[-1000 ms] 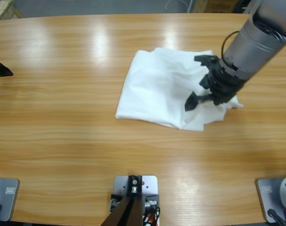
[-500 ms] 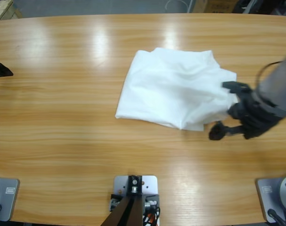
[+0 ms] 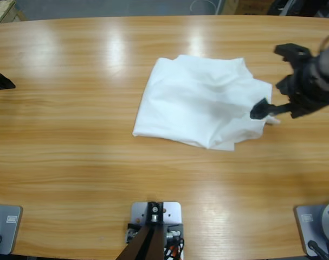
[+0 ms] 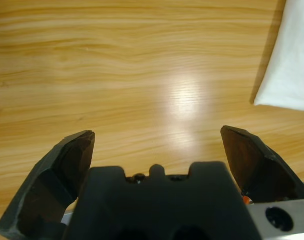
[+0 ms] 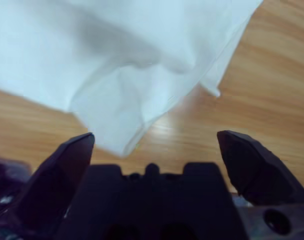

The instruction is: Fold clothes

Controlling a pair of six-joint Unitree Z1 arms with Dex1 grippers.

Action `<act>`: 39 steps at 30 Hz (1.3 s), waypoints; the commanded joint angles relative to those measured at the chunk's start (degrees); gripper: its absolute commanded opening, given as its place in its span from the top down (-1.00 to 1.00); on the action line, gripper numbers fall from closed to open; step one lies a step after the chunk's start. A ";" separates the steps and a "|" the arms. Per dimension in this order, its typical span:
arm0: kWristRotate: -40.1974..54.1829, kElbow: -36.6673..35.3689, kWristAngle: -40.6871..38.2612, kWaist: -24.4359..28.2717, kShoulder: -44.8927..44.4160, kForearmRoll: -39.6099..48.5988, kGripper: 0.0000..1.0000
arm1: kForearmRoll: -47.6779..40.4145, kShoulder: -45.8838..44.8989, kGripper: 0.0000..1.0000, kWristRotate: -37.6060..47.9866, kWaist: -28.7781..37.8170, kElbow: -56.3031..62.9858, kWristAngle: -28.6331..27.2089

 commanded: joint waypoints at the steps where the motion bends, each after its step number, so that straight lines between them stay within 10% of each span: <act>1: 0.68 2.10 -1.09 0.30 -0.42 -0.70 -0.98 | 2.53 16.94 -0.99 -2.20 2.88 -4.92 -4.31; 27: 0.68 2.16 -1.85 0.30 -0.16 -0.87 -0.98 | 0.32 11.10 -0.99 6.06 5.15 5.49 -4.95; 39: 0.85 2.28 -2.29 0.30 0.76 -0.87 -0.97 | -6.19 2.47 -0.98 -12.84 -23.98 -2.24 9.94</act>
